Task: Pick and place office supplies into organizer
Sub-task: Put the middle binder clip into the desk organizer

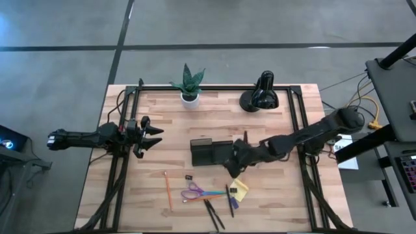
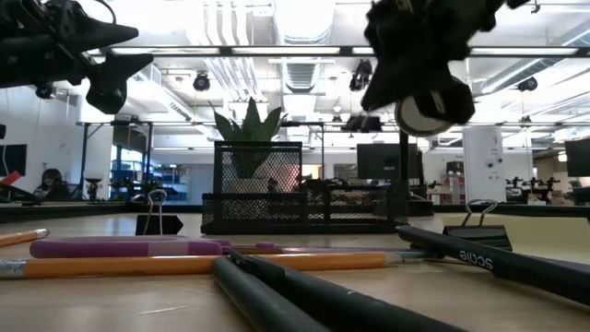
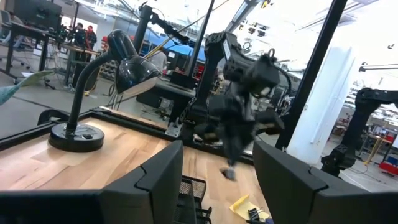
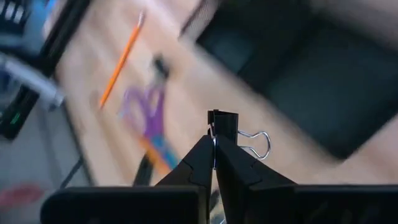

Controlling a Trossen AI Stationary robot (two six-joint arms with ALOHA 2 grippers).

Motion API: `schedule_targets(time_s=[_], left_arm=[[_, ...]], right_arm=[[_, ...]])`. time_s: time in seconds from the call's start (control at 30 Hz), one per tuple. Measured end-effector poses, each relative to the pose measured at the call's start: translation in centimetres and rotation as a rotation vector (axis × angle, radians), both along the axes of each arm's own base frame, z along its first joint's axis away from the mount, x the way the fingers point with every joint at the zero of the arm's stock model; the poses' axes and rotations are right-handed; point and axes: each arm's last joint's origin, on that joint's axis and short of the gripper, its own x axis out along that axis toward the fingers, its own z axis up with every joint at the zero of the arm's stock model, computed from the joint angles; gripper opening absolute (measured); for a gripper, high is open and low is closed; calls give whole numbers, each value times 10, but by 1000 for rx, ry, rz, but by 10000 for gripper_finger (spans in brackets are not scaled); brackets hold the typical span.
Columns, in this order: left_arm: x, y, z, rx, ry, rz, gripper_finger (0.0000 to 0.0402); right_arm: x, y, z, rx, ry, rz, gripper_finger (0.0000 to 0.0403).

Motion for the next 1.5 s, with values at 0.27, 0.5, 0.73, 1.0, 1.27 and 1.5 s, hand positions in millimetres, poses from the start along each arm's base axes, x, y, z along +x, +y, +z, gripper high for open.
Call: schedule_targets(time_s=[0.27, 0.5, 0.73, 1.0, 1.27, 1.5], left_arm=[[0, 0, 0, 0, 1, 0, 182], [0, 0, 0, 0, 2, 0, 182], [0, 0, 0, 0, 1, -1, 182], [0, 0, 0, 0, 0, 0, 182], [0, 0, 0, 0, 2, -1, 182], [0, 0, 0, 0, 2, 0, 182]], right_arm=[[17, -34, 9, -79, -78, -79, 8], [59, -46, 29, -218, -90, 79, 8], [93, -37, 5, -180, 79, 297, 8], [117, -33, -14, -159, 109, 319, 8], [137, -30, -37, -113, 154, 190, 8], [138, -28, -29, -128, 146, 143, 41]])
